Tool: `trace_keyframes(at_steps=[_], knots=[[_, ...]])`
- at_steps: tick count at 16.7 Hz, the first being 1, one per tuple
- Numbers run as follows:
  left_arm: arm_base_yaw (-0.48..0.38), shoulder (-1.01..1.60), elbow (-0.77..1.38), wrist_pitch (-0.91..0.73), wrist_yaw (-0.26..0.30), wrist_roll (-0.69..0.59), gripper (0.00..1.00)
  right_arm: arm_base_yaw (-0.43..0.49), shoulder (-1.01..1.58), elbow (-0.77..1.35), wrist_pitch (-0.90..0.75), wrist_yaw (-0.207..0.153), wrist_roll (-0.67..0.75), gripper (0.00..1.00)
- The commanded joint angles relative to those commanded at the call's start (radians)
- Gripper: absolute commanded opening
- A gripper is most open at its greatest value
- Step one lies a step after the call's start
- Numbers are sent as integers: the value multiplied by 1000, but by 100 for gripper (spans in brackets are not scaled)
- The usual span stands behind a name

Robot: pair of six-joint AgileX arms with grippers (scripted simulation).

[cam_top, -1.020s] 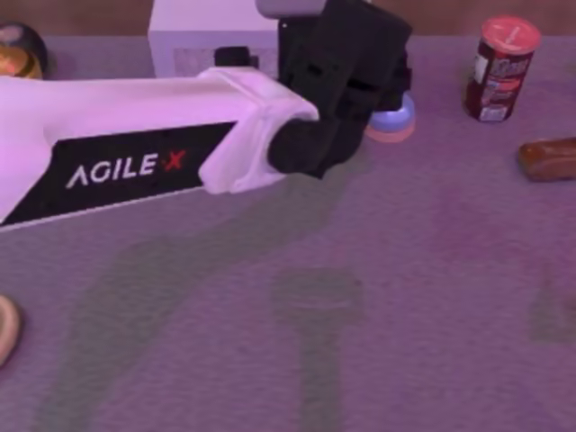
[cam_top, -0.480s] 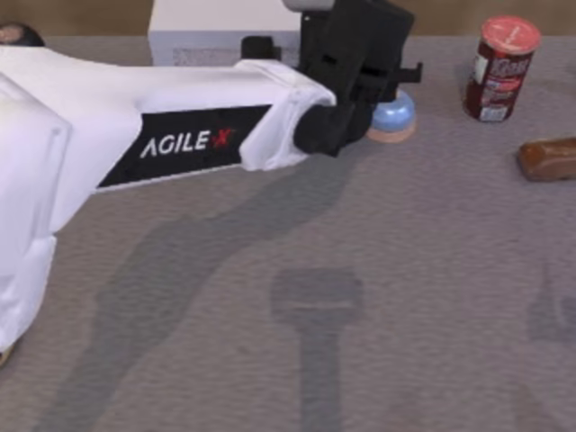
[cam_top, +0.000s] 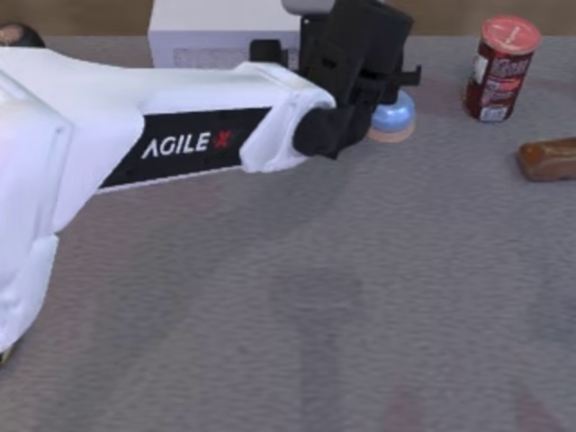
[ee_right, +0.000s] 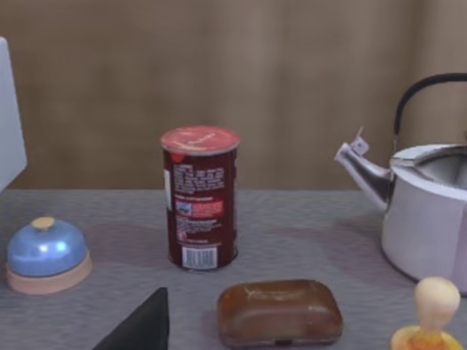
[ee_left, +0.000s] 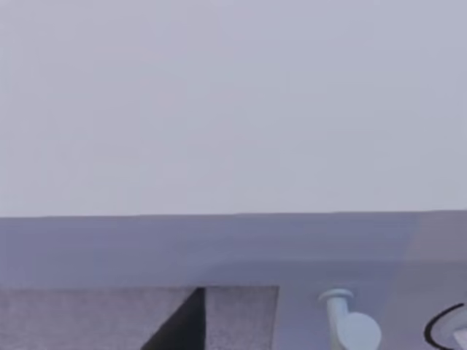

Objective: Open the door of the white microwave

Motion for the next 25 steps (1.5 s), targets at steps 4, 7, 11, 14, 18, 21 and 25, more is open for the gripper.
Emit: trace_keyframes(at_steps=[4,7,11,14,18,21,25], knots=[[0,0,0,0,0,0,32,0,0,0,0,0,0,100],[0,0,0,0,0,0,10,0,0,0,0,0,0,100],[0,0,0,0,0,0,0,0,0,0,0,0,0,100],[0,0,0,0,0,0,0,0,0,0,0,0,0,100],[-62,-29,-38,-2,2,-2,0,0,0,0,0,0,0,100],[-58,-2,21,-68,20,-19,0,0,0,0,0,0,0,100],[-40,70,197,-302,76,-72,0,0,0,0,0,0,0,100]])
